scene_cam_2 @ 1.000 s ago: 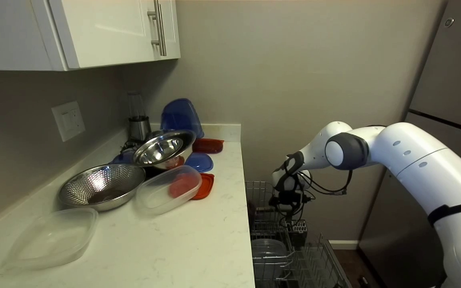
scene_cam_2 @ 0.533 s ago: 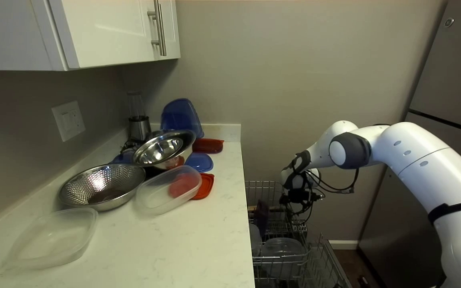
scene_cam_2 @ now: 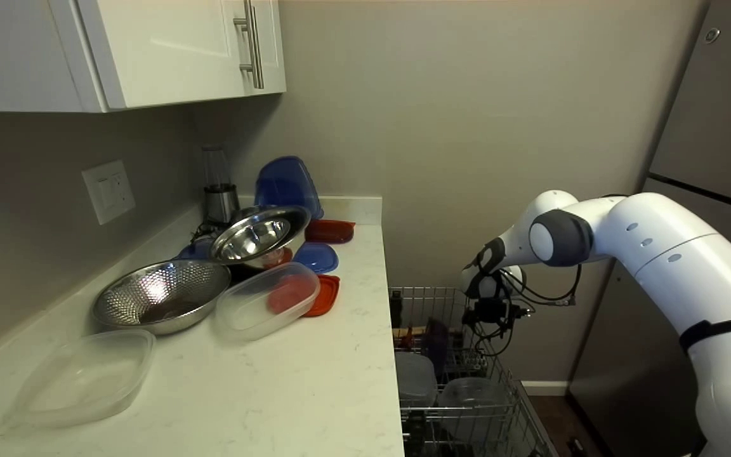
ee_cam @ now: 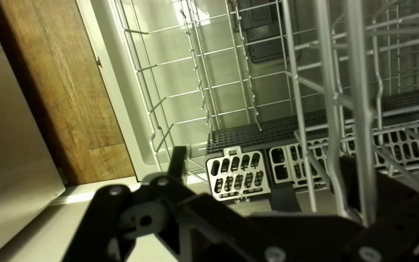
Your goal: Pull out the dishwasher rack
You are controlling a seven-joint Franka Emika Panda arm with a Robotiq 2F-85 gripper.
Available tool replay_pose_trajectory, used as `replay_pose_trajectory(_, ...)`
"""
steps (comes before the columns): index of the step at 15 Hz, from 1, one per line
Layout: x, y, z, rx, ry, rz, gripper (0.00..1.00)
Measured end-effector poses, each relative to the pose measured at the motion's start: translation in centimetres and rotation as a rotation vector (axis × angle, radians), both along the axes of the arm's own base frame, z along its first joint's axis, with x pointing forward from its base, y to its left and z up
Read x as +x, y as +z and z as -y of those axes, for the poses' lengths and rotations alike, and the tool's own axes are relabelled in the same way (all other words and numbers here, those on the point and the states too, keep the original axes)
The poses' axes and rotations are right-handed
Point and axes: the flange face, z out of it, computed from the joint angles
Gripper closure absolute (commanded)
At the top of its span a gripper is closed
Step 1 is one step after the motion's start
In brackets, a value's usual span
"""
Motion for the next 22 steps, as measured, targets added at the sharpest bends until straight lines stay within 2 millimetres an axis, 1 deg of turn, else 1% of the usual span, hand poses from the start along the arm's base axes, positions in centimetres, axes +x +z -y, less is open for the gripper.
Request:
replay_pose_trajectory(6, -1.7, 0.0, 5.8, -0.030, -0.075, -0.029, 0.00)
replay_pose_trajectory(10, -2.5, 0.1, 8.4, -0.040, -0.123, -0.038, 0.00)
replay_pose_trajectory(12, -2.8, 0.1, 9.1, -0.042, -0.137, -0.042, 0.00)
replay_pose_trajectory(19, -3.1, 0.1, 9.7, -0.050, -0.182, -0.054, 0.00)
replay_pose_trajectory(22, -3.5, 0.2, 10.6, -0.065, -0.210, -0.060, 0.00)
